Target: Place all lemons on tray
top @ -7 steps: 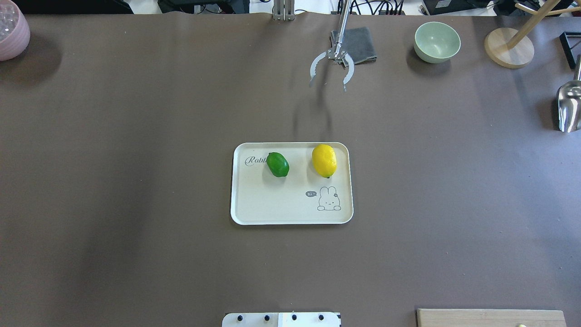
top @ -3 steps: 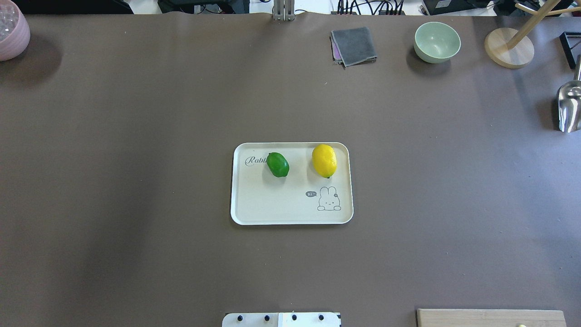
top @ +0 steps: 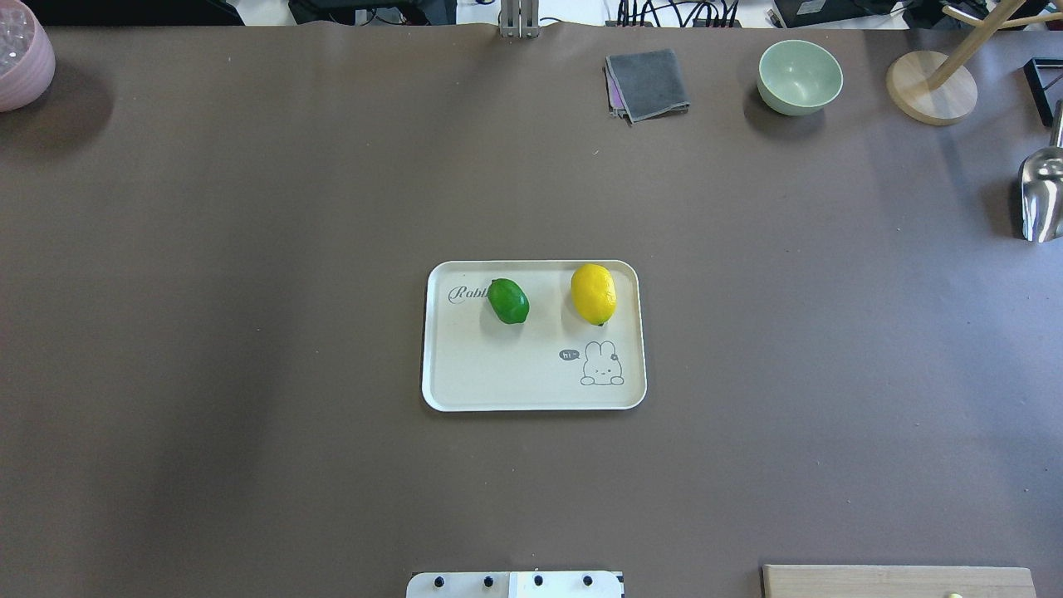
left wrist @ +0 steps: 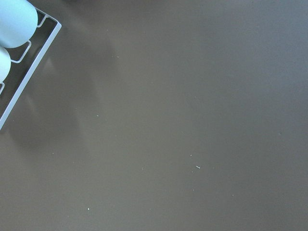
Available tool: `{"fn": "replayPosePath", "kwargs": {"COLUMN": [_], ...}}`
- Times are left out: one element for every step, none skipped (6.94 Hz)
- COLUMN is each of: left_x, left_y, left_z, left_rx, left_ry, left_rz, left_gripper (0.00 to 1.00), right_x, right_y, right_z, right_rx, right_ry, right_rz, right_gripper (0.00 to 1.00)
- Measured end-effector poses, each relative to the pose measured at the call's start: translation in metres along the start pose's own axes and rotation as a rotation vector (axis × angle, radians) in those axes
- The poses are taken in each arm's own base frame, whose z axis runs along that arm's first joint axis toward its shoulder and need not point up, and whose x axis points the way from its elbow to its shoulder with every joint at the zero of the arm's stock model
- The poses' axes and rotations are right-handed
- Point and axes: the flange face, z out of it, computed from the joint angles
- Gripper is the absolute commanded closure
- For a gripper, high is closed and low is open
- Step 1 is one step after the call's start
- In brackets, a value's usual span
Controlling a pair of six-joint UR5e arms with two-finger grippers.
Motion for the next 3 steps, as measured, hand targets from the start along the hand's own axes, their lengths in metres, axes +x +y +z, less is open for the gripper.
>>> {"fn": "replayPosePath", "kwargs": {"left_x": [0.0003,0.0007,0.001], "left_y": [-0.0001,-0.0003,-0.0004], "left_z": [-0.0003,-0.0007,-0.0009], "left_rx": [0.001,0.002,0.003], "left_ry": [0.0,0.0,0.001], "left_rz": [0.0,0.001,0.001], "left_gripper": [0.01,0.01,0.01], "right_x": [0.0001,-0.0004,-0.0022], "right_y": [0.0005,0.0007,0.0003], "right_z": [0.0006,0.0018,0.0042], "right_rx": [-0.001,-0.004,-0.01], "right_ry": [-0.001,-0.003,-0.003], "right_rz": [0.001,-0.001,-0.006], "right_gripper": [0.0,0.0,0.0]}}
